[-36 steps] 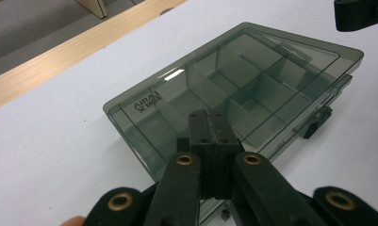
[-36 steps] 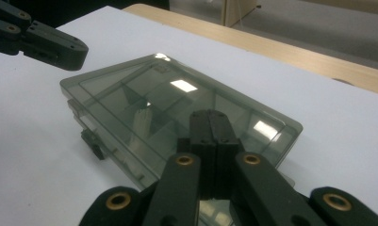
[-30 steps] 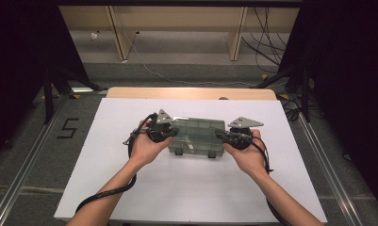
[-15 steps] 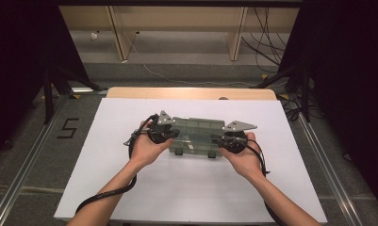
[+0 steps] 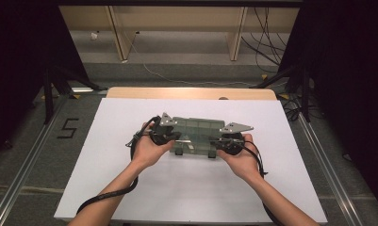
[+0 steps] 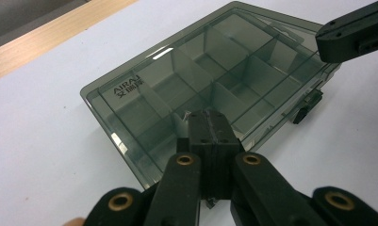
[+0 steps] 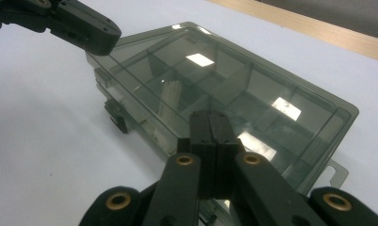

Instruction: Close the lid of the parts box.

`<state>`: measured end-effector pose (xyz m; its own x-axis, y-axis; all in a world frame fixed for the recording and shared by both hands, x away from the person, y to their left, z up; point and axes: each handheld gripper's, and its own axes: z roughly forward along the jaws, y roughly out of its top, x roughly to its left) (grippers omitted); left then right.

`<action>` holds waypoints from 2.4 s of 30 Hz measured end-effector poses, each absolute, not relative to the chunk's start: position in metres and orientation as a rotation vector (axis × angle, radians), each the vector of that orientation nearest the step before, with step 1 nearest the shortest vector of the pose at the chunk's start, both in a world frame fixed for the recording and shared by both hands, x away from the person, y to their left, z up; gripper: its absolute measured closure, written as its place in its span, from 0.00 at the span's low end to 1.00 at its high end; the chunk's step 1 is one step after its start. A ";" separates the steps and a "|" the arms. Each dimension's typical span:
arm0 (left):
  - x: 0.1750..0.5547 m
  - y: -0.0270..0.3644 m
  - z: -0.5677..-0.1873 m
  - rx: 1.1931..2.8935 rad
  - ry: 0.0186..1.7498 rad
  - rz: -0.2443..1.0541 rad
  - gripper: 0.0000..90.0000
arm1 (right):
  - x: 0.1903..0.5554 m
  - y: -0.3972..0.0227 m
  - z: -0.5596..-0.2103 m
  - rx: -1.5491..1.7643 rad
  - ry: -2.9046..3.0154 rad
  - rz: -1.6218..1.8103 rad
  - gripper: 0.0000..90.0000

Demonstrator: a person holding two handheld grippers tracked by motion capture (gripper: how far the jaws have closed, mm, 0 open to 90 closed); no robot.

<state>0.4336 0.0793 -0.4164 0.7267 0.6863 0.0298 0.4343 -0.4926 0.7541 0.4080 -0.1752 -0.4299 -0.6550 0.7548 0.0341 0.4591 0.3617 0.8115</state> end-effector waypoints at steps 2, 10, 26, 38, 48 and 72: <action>0.434 0.080 -0.416 2.178 0.836 0.422 1.00 | 0.409 -0.174 -0.431 1.055 2.290 1.194 1.00; 0.434 0.078 -0.420 2.178 0.840 0.418 1.00 | 0.410 -0.174 -0.434 1.061 2.296 1.178 1.00; 0.434 0.075 -0.426 2.185 0.853 0.393 1.00 | 0.410 -0.173 -0.436 1.061 2.302 1.173 1.00; 0.434 0.074 -0.427 2.182 0.862 0.369 1.00 | 0.411 -0.173 -0.437 1.067 2.304 1.165 1.00; 0.433 0.074 -0.428 2.190 0.863 0.374 1.00 | 0.412 -0.175 -0.436 1.068 2.301 1.164 1.00; 0.435 0.072 -0.435 2.188 0.882 0.355 1.00 | 0.414 -0.176 -0.440 1.089 2.306 1.149 1.00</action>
<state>0.4352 0.0725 -0.4351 0.7255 0.6880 -0.0179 0.4841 -0.4917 0.7238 0.4140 -0.1761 -0.4400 -0.6469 0.7619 0.0319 0.4845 0.3783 0.7888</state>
